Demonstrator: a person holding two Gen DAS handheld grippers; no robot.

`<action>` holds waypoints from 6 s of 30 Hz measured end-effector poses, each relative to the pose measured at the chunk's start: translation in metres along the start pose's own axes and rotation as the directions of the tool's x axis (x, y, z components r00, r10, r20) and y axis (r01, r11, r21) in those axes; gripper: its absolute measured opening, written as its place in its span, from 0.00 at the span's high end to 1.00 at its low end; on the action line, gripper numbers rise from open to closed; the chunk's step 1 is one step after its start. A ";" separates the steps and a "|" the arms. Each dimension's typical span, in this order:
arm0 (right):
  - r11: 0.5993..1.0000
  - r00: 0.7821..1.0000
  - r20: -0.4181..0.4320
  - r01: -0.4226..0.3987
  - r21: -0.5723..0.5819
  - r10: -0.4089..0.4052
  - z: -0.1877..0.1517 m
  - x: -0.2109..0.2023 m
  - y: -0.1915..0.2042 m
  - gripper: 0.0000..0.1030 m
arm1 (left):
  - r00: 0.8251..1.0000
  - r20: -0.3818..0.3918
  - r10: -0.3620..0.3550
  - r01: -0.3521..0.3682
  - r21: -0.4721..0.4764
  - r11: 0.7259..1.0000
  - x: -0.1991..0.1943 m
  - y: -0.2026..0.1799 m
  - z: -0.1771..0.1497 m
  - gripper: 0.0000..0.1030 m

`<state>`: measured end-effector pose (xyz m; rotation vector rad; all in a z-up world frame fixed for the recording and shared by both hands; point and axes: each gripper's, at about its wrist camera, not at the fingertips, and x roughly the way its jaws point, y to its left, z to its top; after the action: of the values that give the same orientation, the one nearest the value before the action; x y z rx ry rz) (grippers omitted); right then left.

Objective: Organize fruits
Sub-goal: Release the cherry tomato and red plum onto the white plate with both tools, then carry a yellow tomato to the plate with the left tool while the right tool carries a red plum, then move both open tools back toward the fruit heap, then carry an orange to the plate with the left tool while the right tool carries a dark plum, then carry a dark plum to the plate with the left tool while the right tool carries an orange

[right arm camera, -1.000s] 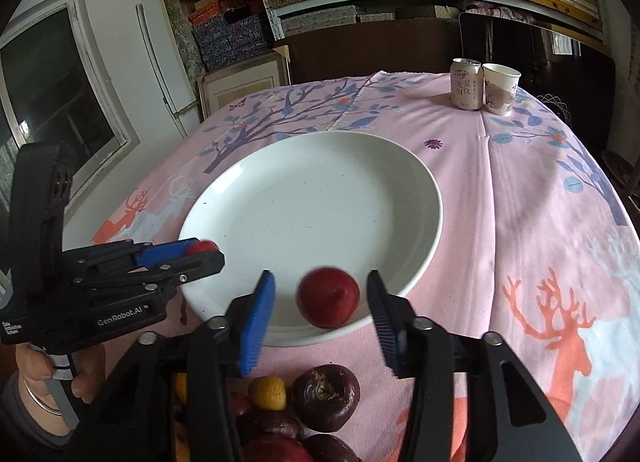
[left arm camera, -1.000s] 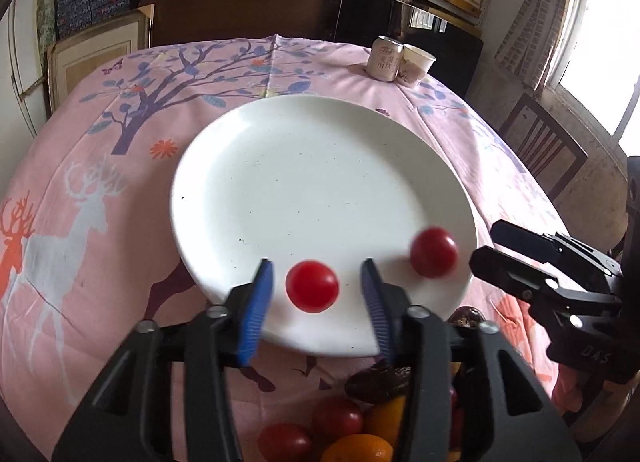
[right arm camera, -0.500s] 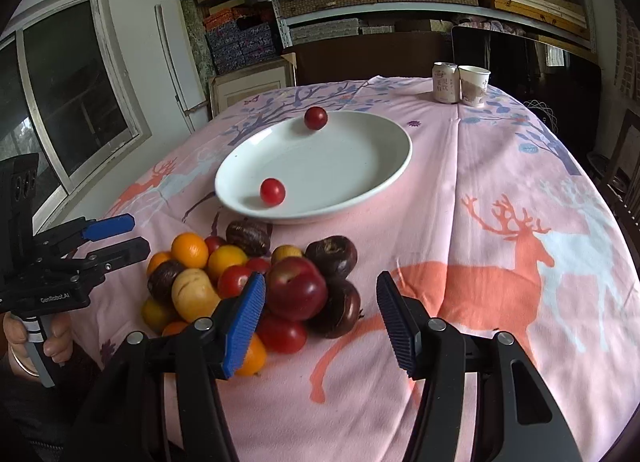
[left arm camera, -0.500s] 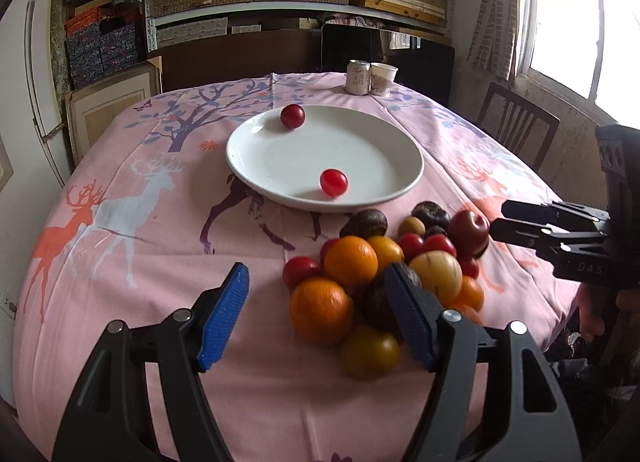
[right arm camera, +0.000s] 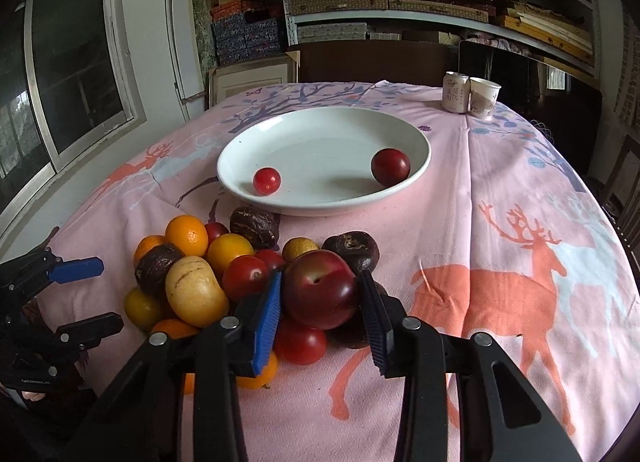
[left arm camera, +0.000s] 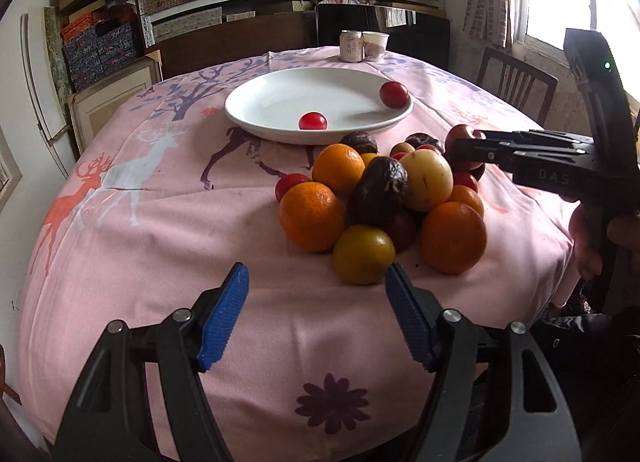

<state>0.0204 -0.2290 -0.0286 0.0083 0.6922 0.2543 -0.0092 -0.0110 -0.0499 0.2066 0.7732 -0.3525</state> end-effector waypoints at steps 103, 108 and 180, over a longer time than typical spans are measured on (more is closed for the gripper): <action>0.970 0.996 -0.034 -0.070 0.234 0.080 -0.003 0.011 -0.043 0.78 | 0.995 0.087 -0.053 0.057 -0.042 0.997 -0.002 0.047 0.020 0.56; 0.969 0.996 0.010 -0.090 0.230 0.090 0.015 -0.005 -0.052 0.78 | 0.991 0.117 -0.062 0.069 -0.056 0.996 -0.002 0.044 0.045 0.56; 0.959 0.963 -0.094 -0.260 -0.113 0.251 -0.019 -0.016 0.068 0.62 | 0.996 0.050 -0.071 0.073 -0.043 0.996 0.010 0.033 0.024 0.66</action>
<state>-0.0192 -0.1679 -0.0270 -0.0314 0.7534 0.5488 0.0256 0.0101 -0.0379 0.1277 0.7413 -0.4070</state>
